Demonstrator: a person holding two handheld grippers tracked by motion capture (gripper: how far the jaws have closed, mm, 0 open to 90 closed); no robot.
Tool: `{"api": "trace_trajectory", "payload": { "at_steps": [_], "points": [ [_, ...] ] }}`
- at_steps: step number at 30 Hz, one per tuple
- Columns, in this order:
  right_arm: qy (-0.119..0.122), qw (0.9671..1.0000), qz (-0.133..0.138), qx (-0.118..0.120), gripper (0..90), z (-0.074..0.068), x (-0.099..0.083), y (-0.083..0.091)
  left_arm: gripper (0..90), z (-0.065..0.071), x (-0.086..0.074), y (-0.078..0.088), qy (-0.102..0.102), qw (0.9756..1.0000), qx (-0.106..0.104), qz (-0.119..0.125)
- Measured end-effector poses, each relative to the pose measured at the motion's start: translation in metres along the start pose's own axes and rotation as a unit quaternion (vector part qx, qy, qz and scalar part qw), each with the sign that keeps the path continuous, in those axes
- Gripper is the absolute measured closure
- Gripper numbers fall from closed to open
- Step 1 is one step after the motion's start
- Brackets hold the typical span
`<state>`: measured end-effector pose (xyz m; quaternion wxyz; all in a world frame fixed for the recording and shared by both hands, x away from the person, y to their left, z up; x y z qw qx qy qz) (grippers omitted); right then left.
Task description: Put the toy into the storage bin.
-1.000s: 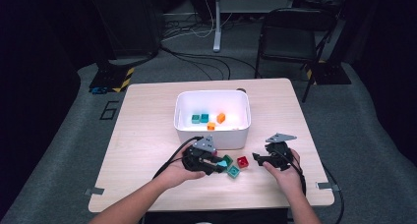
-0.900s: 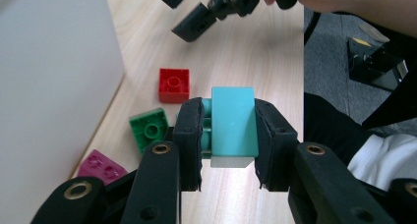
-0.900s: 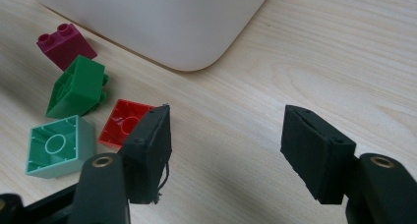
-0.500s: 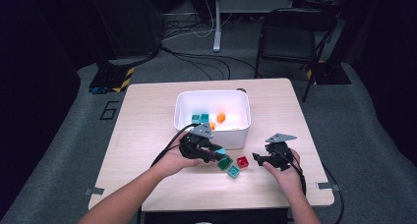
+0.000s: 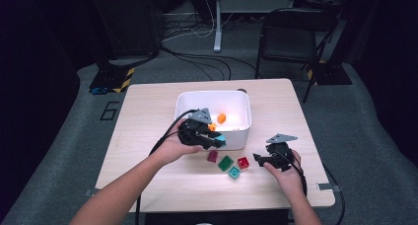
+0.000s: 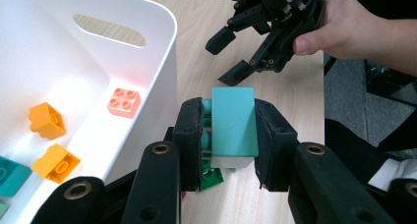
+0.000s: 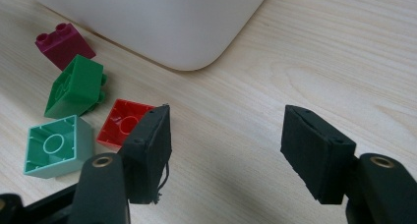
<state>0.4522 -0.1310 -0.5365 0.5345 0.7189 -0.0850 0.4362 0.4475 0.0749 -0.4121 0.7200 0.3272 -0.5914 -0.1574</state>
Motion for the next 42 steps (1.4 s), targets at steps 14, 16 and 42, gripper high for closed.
{"api": "trace_trajectory", "payload": {
  "at_steps": [14, 16, 42],
  "points": [
    [0.001, 1.0, -0.001, 0.001, 35.1, -0.001, 0.0, -0.001, 67.1, -0.031, 0.024, 0.009, 0.024, 0.9993, 0.015, 0.025],
    [0.002, 1.0, -0.001, 0.0, 35.1, 0.0, 0.0, -0.001, 67.1, -0.035, 0.026, 0.009, 0.024, 0.9992, 0.018, 0.025],
    [0.002, 1.0, 0.002, 0.001, 35.1, 0.0, 0.001, 0.0, 67.1, -0.088, 0.043, -0.018, 0.042, 0.9987, 0.018, 0.022]
  ]
}}
Point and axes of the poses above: each handheld gripper's, and its own axes: y roughly backward along the jaws, x roughly out of its top, z roughly to its right, the point moved 8 cm from there along -y, roughly forward along the jaws, and after that the axes turned 1 degree about y, right-handed, at the moved point
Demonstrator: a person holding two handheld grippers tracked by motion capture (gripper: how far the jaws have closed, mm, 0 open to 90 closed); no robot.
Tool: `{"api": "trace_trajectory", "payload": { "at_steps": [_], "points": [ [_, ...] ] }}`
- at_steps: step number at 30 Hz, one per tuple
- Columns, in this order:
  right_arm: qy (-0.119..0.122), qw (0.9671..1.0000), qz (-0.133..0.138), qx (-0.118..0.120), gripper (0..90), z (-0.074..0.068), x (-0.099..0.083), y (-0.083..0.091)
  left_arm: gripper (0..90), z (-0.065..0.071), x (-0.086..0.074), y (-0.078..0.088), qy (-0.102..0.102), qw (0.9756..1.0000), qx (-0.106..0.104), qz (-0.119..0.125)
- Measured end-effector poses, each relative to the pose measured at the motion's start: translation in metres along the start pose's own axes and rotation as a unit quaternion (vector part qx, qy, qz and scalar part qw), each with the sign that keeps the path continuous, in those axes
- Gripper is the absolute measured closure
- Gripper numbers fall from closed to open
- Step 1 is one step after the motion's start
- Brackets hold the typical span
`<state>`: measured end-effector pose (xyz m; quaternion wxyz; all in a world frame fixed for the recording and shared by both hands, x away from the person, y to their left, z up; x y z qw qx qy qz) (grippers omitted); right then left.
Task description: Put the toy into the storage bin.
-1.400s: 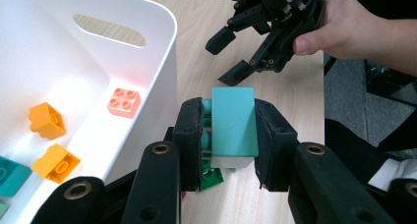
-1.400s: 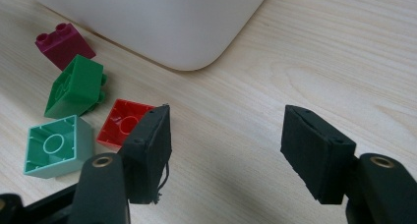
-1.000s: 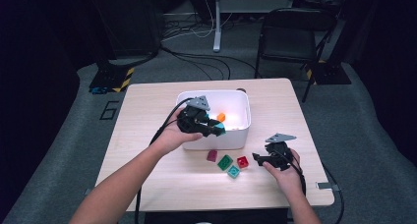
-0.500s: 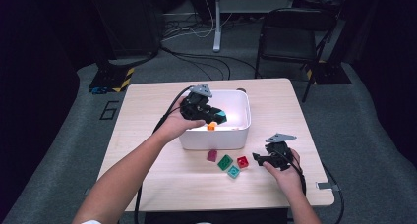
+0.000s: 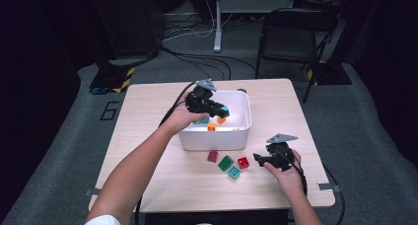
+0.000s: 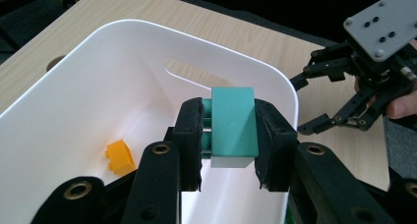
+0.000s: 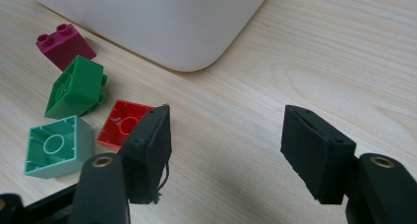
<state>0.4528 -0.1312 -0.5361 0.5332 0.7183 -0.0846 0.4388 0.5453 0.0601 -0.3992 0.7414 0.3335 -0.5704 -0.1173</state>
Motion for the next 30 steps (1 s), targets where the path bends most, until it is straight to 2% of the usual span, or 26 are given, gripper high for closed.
{"api": "trace_trajectory", "payload": {
  "at_steps": [5, 16, 27, 30],
  "points": [
    [-0.001, 1.0, 0.001, 0.0, 35.1, 0.0, 0.0, 0.0, 67.0, -0.01, -0.002, -0.009, 0.002, 1.0, 0.003, -0.006],
    [-0.002, 1.0, 0.001, 0.002, 35.1, 0.001, 0.0, 0.0, 67.0, -0.04, -0.012, -0.022, 0.039, 0.9987, 0.031, -0.009],
    [-0.002, 1.0, 0.0, 0.002, 35.1, 0.0, 0.0, -0.001, 66.7, -0.048, -0.025, -0.039, 0.046, 0.9975, 0.035, -0.041],
    [-0.003, 1.0, 0.001, 0.002, 35.1, 0.001, 0.0, 0.0, 65.1, -0.047, -0.025, -0.042, 0.05, 0.9971, 0.036, -0.044]
  ]
}}
Point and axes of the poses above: each handheld gripper's, and its own axes: y roughly backward along the jaws, x roughly out of its top, z roughly to its right, the point moved 8 cm from there along -y, roughly forward along the jaws, and after that the axes turned 1 degree about y, right-handed, at the moved point
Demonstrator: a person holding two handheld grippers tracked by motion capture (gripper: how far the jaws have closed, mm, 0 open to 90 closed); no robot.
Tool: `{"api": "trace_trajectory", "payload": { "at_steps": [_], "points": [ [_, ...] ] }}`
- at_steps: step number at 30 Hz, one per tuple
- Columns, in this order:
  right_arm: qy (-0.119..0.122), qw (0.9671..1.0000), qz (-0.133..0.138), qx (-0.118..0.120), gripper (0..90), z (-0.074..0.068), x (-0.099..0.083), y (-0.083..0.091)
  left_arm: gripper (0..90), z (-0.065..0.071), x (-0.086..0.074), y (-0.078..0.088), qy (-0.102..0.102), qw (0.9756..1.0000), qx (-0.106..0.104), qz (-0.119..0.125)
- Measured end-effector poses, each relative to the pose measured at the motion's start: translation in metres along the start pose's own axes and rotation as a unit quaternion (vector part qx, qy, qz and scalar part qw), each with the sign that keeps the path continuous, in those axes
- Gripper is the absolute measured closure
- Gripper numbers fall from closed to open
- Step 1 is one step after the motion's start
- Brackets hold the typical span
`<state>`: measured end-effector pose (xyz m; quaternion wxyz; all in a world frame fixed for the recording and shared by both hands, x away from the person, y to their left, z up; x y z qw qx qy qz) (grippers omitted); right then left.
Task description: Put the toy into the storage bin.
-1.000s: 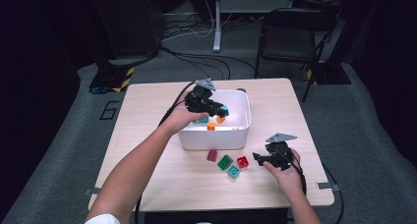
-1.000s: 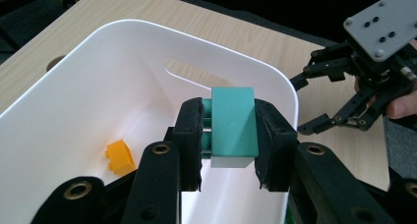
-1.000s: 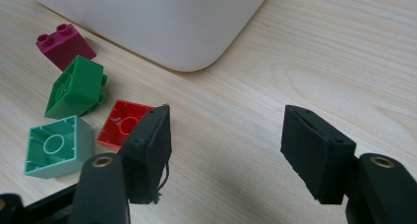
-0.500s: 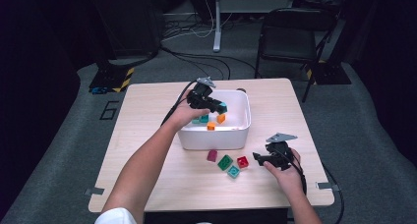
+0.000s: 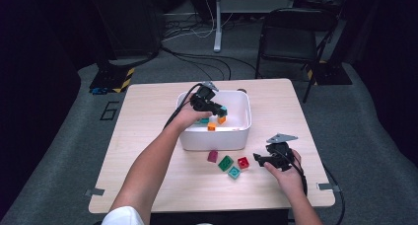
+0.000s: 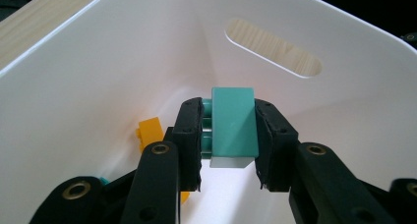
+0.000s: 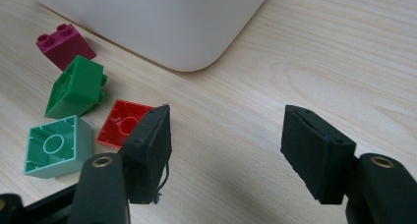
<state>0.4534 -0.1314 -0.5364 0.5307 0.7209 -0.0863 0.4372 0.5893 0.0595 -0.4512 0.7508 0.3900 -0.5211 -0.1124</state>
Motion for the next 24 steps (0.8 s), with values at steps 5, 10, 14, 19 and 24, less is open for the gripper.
{"api": "trace_trajectory", "payload": {
  "at_steps": [5, 10, 14, 19, 24],
  "points": [
    [0.001, 1.0, -0.002, 0.0, 35.1, 0.0, 0.0, -0.001, 63.2, -0.001, -0.001, 0.0, 0.0, 0.9999, 0.01, -0.005],
    [0.0, 1.0, -0.001, 0.0, 35.1, 0.0, 0.0, 0.0, 61.2, -0.002, 0.001, 0.01, -0.004, 0.9997, 0.023, -0.001],
    [0.002, 1.0, 0.0, 0.0, 35.2, 0.0, 0.0, 0.0, 57.2, -0.001, 0.006, 0.026, -0.005, 0.9994, 0.032, 0.016],
    [0.004, 1.0, 0.001, -0.003, 35.3, 0.0, 0.0, 0.0, 53.0, 0.004, 0.007, 0.048, -0.015, 0.9989, 0.042, 0.018],
    [0.002, 1.0, 0.001, -0.003, 35.7, -0.002, 0.001, 0.001, 50.0, 0.01, 0.003, 0.065, -0.014, 0.9987, 0.044, 0.022]
  ]
}}
Point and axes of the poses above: each handheld gripper's, and its own axes: y roughly backward along the jaws, x roughly out of its top, z roughly to its right, the point moved 8 cm from there along -y, roughly forward along the jaws, and after that the axes turned 1 degree about y, right-handed, at the moved point
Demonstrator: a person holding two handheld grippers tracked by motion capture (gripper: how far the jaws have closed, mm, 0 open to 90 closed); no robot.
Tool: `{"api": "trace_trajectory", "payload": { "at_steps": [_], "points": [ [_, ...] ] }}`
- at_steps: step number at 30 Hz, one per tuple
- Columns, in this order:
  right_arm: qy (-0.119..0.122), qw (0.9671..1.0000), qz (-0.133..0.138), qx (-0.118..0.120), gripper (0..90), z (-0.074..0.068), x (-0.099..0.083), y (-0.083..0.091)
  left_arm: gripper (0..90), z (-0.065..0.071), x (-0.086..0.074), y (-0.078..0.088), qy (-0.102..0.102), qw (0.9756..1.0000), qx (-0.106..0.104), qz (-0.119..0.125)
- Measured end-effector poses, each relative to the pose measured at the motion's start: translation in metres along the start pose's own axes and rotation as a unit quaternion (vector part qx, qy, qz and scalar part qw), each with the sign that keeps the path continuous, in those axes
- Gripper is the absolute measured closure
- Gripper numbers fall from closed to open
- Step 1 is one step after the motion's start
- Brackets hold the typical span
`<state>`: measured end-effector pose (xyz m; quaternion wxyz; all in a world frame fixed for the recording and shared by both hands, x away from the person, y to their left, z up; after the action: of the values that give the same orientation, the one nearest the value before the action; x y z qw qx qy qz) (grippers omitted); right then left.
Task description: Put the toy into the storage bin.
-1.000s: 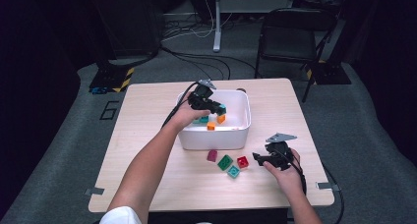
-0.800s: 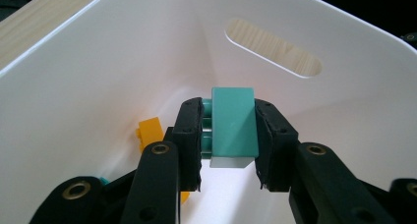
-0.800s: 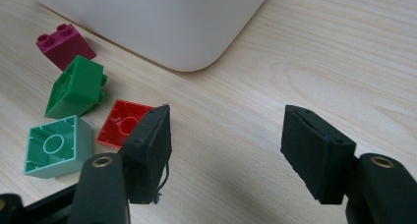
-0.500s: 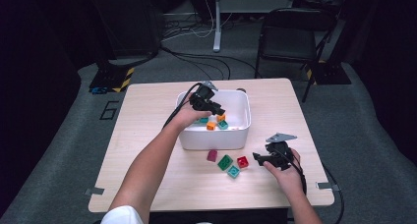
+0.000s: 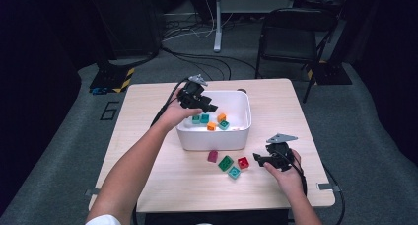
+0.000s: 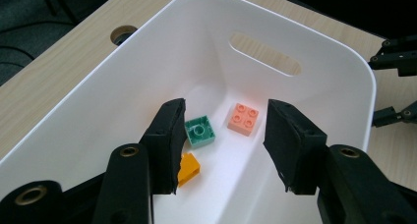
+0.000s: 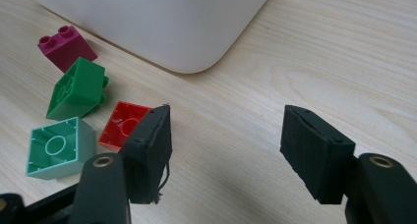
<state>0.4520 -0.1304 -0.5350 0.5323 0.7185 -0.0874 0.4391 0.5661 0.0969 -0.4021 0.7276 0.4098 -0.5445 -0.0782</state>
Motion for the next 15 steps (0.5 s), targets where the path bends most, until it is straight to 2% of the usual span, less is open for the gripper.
{"api": "trace_trajectory", "payload": {
  "at_steps": [4, 10, 15],
  "points": [
    [0.005, 1.0, -0.002, -0.001, 35.9, 0.0, -0.001, -0.001, 49.2, 0.003, -0.005, 0.009, -0.007, 1.0, 0.003, -0.005],
    [0.014, 0.9999, 0.006, -0.003, 36.0, -0.003, 0.001, 0.0, 48.5, 0.013, -0.007, 0.024, -0.002, 0.9998, 0.0, 0.019],
    [0.02, 0.9997, 0.013, 0.001, 35.6, -0.007, 0.004, 0.001, 48.5, 0.022, -0.015, 0.033, -0.007, 0.9998, 0.006, 0.018]
  ]
}}
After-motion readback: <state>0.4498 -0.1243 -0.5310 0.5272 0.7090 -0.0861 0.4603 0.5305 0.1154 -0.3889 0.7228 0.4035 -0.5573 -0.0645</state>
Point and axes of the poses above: each handheld gripper's, and its own axes: y roughly backward along the jaws, x roughly out of its top, z roughly to its right, the point moved 8 cm from there along -y, roughly forward along the jaws, and after that the axes turned 1 degree about y, right-handed, at the moved point
